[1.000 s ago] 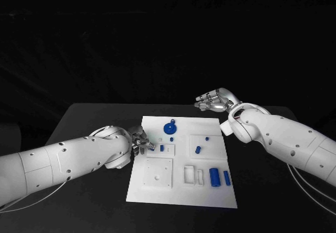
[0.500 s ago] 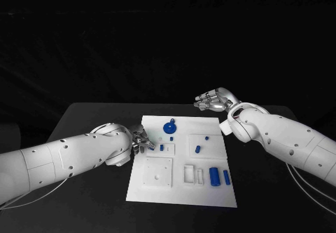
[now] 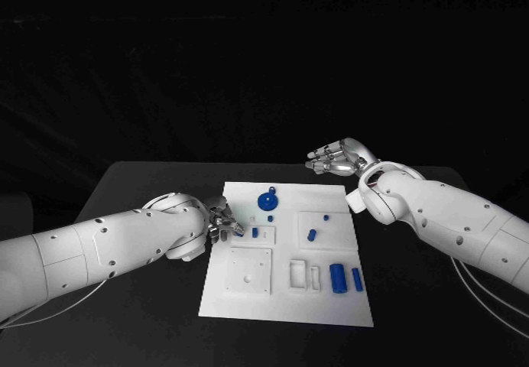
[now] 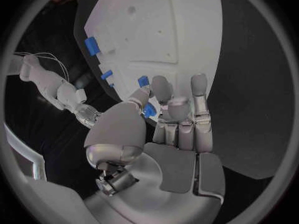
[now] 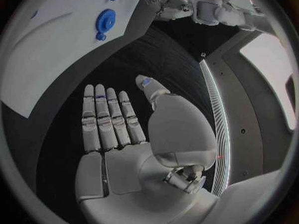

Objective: Assemble the parts on the task board

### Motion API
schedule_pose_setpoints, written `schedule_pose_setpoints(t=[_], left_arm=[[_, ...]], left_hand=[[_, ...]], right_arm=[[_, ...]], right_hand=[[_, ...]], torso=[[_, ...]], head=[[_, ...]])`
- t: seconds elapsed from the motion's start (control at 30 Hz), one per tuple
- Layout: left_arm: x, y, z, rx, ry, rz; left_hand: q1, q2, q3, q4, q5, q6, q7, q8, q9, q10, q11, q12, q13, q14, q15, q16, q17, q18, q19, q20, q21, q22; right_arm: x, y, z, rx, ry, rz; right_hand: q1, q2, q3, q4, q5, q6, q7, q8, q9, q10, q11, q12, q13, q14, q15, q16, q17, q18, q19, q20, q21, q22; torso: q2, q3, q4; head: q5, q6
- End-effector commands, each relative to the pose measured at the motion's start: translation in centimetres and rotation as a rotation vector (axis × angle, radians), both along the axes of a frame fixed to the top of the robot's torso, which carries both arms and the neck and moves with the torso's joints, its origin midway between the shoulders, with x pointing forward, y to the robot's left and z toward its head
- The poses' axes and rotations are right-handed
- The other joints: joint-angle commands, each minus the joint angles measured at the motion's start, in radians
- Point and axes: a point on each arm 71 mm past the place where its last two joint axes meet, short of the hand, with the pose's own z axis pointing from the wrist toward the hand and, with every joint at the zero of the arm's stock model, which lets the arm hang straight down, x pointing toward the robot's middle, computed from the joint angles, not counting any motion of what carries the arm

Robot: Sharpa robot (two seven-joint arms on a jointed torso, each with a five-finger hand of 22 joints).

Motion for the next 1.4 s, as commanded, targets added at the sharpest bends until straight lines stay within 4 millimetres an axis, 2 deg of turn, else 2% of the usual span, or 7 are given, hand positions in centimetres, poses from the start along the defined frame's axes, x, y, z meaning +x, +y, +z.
schedule_pose_setpoints(t=[0.03,0.47,0.77,0.93,1.17,1.33,1.4], left_arm=[[-1.12,-0.36,-2.06,0.054,0.106,-0.040],[-0.71,-0.23,-1.99,0.069,0.100,-0.037],[-0.51,-0.23,-1.88,0.074,0.097,-0.038],[-0.49,-0.27,-1.86,0.074,0.096,-0.040],[-0.50,-0.29,-1.82,0.077,0.090,-0.046],[-0.52,-0.30,-1.79,0.076,0.085,-0.051],[-0.54,-0.36,-1.78,0.075,0.084,-0.053]], left_hand=[[-0.011,0.005,0.024,-0.018,0.001,0.194,-0.119,0.006,0.002,0.018,-0.028,0.006,0.002,0.003,-0.001,0.007,0.003,0.006,-0.002,0.003,0.005,0.019],[-0.018,0.008,0.029,-0.022,0.007,0.202,-0.122,0.009,0.022,0.018,-0.030,0.022,0.013,0.008,-0.001,0.024,0.027,0.010,-0.001,0.007,0.009,0.019],[-0.011,0.011,0.012,-0.007,-0.035,0.205,-0.126,0.028,0.023,0.017,-0.032,0.042,0.027,0.008,0.000,0.031,0.039,0.013,-0.002,0.013,0.010,0.019],[0.006,0.017,-0.012,0.009,-0.103,0.207,-0.129,0.041,0.020,0.017,-0.031,0.052,0.038,0.009,0.001,0.037,0.049,0.018,-0.001,0.019,0.009,0.018],[0.011,0.017,-0.017,0.011,-0.107,0.208,-0.129,0.044,0.020,0.017,-0.032,0.054,0.041,0.010,0.001,0.040,0.053,0.020,-0.001,0.021,0.008,0.018],[0.011,0.012,-0.042,0.028,-0.133,0.212,-0.132,0.053,0.021,0.016,-0.031,0.065,0.056,0.011,0.002,0.048,0.067,0.027,-0.001,0.030,0.007,0.018],[0.009,0.010,-0.060,0.041,-0.199,0.214,-0.133,0.056,0.021,0.016,-0.031,0.066,0.060,0.011,0.003,0.049,0.069,0.028,-0.001,0.032,0.006,0.018]], right_arm=[[-0.04,0.14,0.00,0.000,-0.003,0.015],[-0.05,0.18,-0.09,0.001,-0.001,0.015],[-0.05,0.22,-0.17,0.001,0.000,0.016],[-0.05,0.24,-0.21,0.001,0.001,0.016],[-0.06,0.25,-0.25,0.001,0.002,0.016],[-0.07,0.21,-0.27,0.001,0.002,0.016],[-0.07,0.24,-0.27,0.001,0.002,0.016]], right_hand=[[0.002,0.000,0.006,-0.002,0.006,-0.005,-0.001,0.001,-0.001,-0.006,0.000,-0.003,-0.001,-0.006,-0.001,-0.004,-0.001,0.017,-0.005,-0.001,0.004,-0.001],[0.002,0.000,0.006,-0.002,0.006,-0.005,-0.001,0.001,-0.001,-0.006,0.000,-0.003,-0.001,-0.006,-0.001,-0.004,-0.001,0.017,-0.005,-0.001,0.004,-0.001],[0.001,0.000,0.008,-0.004,0.008,-0.004,-0.001,0.001,-0.001,-0.006,0.000,-0.003,-0.001,-0.006,-0.001,-0.004,-0.001,0.017,-0.005,-0.001,0.004,-0.001],[0.001,0.000,0.008,-0.004,0.008,-0.004,-0.001,0.001,-0.001,-0.006,0.000,-0.003,-0.001,-0.006,-0.001,-0.004,-0.001,0.017,-0.005,-0.001,0.004,-0.001],[0.001,0.000,0.008,-0.004,0.008,-0.004,-0.001,0.001,-0.001,-0.006,0.000,-0.003,-0.001,-0.006,-0.001,-0.004,-0.001,0.017,-0.005,-0.001,0.004,-0.001],[0.001,0.000,0.008,-0.004,0.008,-0.004,-0.001,0.001,-0.001,-0.006,0.000,-0.003,-0.001,-0.006,-0.001,-0.004,-0.001,0.017,-0.005,-0.001,0.004,-0.001],[0.001,0.000,0.008,-0.004,0.008,-0.004,-0.001,0.001,-0.001,-0.006,0.000,-0.003,-0.001,-0.006,-0.001,-0.004,-0.001,0.017,-0.005,-0.001,0.004,-0.001]], torso=[[0.000,0.0000,-0.0003],[0.001,0.0005,-0.0011],[0.001,0.0005,-0.0007],[0.000,0.0002,-0.0003],[0.000,-0.0001,0.0002],[0.000,-0.0001,0.0008],[0.000,0.0000,0.0003]], head=[[0.000,0.001],[0.001,0.000],[0.001,-0.001],[0.000,-0.002],[-0.001,-0.003],[-0.001,-0.004],[0.000,-0.004]])
